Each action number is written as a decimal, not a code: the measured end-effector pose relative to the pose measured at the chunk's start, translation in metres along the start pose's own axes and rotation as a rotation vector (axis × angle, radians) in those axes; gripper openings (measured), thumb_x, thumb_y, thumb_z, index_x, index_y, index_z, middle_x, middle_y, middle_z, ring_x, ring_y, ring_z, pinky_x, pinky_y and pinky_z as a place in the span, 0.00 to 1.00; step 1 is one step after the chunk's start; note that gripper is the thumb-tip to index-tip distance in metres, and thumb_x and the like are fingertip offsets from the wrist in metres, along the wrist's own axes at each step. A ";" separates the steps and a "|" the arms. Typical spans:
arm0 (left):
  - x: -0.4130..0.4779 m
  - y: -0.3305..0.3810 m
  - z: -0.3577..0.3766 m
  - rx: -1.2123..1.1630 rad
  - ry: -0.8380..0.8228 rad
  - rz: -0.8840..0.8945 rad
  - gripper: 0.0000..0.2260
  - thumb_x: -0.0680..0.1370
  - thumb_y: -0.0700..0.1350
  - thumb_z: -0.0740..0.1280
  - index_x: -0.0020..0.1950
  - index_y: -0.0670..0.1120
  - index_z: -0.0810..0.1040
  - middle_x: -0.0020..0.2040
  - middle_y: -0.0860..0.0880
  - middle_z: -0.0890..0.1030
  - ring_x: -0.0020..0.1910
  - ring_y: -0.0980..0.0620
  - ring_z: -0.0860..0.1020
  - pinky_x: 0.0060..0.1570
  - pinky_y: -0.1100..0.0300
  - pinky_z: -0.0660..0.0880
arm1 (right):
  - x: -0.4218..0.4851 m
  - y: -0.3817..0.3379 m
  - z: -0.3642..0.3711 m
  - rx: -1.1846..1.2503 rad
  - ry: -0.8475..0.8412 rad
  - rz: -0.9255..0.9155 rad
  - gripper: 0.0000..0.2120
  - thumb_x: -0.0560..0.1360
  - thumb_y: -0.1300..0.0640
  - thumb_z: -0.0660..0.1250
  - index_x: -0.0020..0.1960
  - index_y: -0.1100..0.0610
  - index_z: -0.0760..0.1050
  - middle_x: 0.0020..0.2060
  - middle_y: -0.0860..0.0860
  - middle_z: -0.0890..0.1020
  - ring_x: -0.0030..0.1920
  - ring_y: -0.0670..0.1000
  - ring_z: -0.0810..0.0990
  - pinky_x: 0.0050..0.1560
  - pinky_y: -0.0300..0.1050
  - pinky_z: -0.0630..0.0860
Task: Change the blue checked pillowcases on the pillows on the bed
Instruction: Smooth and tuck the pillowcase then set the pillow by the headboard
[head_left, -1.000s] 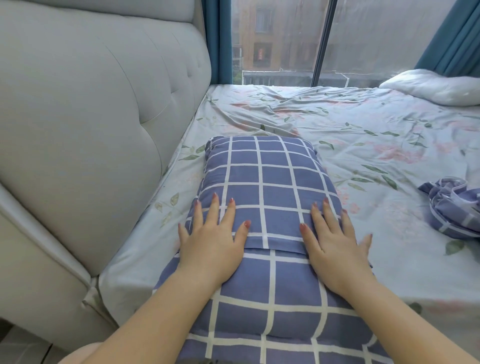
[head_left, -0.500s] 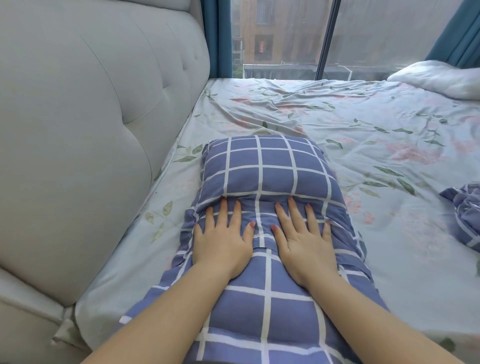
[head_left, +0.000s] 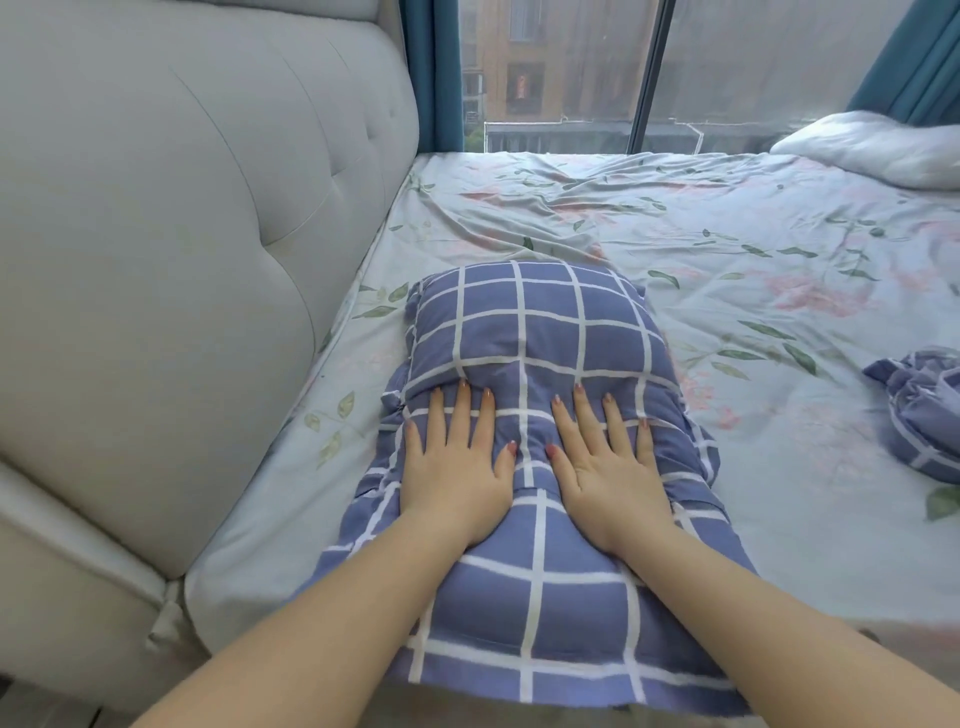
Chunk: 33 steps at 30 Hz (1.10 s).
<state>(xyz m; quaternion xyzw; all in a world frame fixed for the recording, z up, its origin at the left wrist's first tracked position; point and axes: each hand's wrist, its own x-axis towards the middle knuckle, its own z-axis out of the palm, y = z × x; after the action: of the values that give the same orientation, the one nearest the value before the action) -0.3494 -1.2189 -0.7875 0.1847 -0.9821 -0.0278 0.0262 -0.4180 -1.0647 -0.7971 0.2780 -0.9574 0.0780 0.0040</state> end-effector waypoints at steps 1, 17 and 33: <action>-0.010 0.001 0.000 0.009 0.005 0.008 0.31 0.79 0.62 0.34 0.79 0.50 0.34 0.80 0.49 0.35 0.79 0.44 0.36 0.75 0.40 0.38 | -0.009 0.000 0.001 -0.013 0.003 -0.005 0.36 0.69 0.36 0.22 0.77 0.42 0.30 0.77 0.43 0.34 0.78 0.52 0.33 0.76 0.59 0.35; 0.020 0.004 0.005 -0.059 -0.030 -0.101 0.29 0.82 0.61 0.42 0.81 0.52 0.39 0.81 0.50 0.37 0.79 0.44 0.40 0.75 0.39 0.44 | -0.001 -0.004 0.011 -0.041 0.070 0.039 0.39 0.70 0.35 0.23 0.79 0.44 0.38 0.79 0.47 0.41 0.79 0.56 0.42 0.76 0.61 0.44; 0.019 0.004 0.005 0.004 0.044 -0.084 0.30 0.83 0.60 0.42 0.81 0.49 0.38 0.81 0.48 0.40 0.80 0.46 0.41 0.76 0.41 0.41 | 0.006 -0.002 0.004 -0.025 0.007 -0.007 0.33 0.77 0.35 0.32 0.79 0.47 0.37 0.79 0.49 0.40 0.79 0.57 0.40 0.76 0.58 0.40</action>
<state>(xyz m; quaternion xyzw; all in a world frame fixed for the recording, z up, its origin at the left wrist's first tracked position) -0.3686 -1.2219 -0.7913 0.2265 -0.9726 -0.0228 0.0460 -0.4216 -1.0698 -0.8007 0.2812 -0.9572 0.0673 0.0112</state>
